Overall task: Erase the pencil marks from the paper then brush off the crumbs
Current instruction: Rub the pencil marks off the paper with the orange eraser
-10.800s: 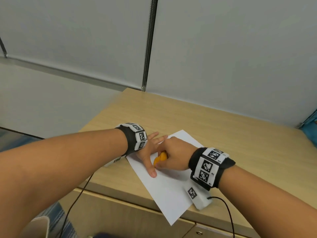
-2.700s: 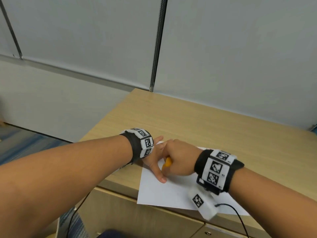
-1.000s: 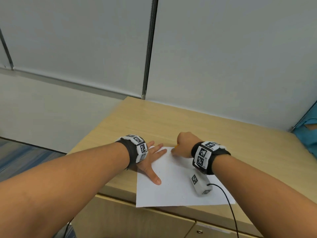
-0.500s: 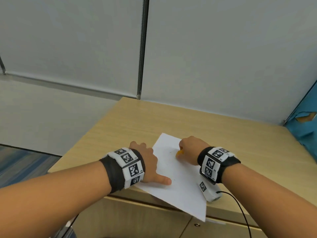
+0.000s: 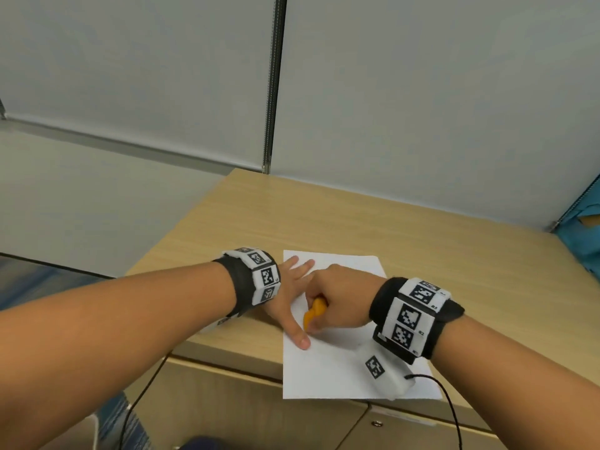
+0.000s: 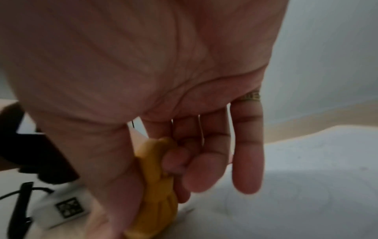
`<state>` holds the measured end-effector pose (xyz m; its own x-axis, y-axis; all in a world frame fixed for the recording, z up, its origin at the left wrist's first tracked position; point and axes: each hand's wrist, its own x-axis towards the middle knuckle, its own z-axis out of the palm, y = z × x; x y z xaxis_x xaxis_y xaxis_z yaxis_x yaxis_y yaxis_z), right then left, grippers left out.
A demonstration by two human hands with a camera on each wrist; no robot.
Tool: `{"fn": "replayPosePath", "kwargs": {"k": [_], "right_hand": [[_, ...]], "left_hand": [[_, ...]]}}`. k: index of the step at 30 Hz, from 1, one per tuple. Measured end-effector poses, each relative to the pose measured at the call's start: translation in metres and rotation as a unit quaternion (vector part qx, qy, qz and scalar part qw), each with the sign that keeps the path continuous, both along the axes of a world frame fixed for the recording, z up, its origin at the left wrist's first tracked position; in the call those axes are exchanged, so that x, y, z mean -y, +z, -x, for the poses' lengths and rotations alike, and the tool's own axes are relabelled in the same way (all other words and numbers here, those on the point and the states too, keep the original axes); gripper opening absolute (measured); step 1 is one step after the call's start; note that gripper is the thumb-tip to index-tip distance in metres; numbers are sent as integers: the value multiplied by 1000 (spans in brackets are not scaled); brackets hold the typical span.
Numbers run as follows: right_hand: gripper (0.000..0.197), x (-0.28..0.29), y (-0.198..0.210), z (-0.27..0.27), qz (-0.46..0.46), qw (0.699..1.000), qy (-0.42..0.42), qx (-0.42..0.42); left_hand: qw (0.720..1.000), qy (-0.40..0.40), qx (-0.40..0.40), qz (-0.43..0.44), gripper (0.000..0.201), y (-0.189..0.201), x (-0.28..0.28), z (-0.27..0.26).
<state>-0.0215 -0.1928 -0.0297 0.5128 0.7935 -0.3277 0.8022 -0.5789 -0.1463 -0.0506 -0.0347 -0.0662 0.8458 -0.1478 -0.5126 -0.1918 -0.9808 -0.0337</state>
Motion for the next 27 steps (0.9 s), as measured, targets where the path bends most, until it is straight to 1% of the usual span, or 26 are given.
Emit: {"fn": "replayPosePath", "kwargs": {"k": [2,4,6,8,9,11,12,13,14,17,18,21,22,23,26,27], "right_hand": [[22,-1,0,0,8,1000,6,-24],[23,-3,0,-13,-6,1000,-13,14],[24,-6,3,-31,-27,996,-60,68],[23,-9,1,-37,-45,993,-79,80],[20,-10,0,-32,-37,995,-64,67],[16,-10,-4,-12,-13,1000,-1,25],[17,-8,-3,-3,-3,1000,22,8],[19,-7,-3,-3,1,1000,25,-2],[21,-7,-2,-9,-5,1000,8,0],[24,-9,0,-39,-41,995,-70,55],[22,-10,-2,-38,-45,995,-69,61],[18,-9,-3,-11,7,1000,22,6],[19,-8,-1,-7,25,999,35,-15],[21,-8,1,-10,27,999,28,-15],[23,-9,2,-45,-18,996,-59,58],[23,-9,0,-48,-32,994,-74,70]], "left_hand": [[1000,-1,-2,0,134,-2,0,-2],[1000,6,-8,-4,139,-6,-3,-4],[1000,12,-15,-12,144,-8,-5,-7],[999,15,-21,-19,145,-7,-4,-8],[999,15,-22,-20,143,-7,-3,-8],[999,9,-27,-26,135,-4,0,-8],[999,8,-28,-27,131,-4,0,-8],[999,9,-28,-22,130,-4,0,-7],[999,13,-26,-15,134,-5,-1,-7],[1000,13,-16,-14,146,-12,-5,-11],[1000,12,-17,-18,147,-13,-5,-12],[999,0,-33,-35,138,-11,-3,-13],[999,2,-33,-32,136,-10,-4,-11],[999,7,-29,-20,137,-10,-5,-10],[1000,9,-10,-7,145,-13,-6,-10],[1000,11,-10,-7,145,-14,-6,-10]]}}
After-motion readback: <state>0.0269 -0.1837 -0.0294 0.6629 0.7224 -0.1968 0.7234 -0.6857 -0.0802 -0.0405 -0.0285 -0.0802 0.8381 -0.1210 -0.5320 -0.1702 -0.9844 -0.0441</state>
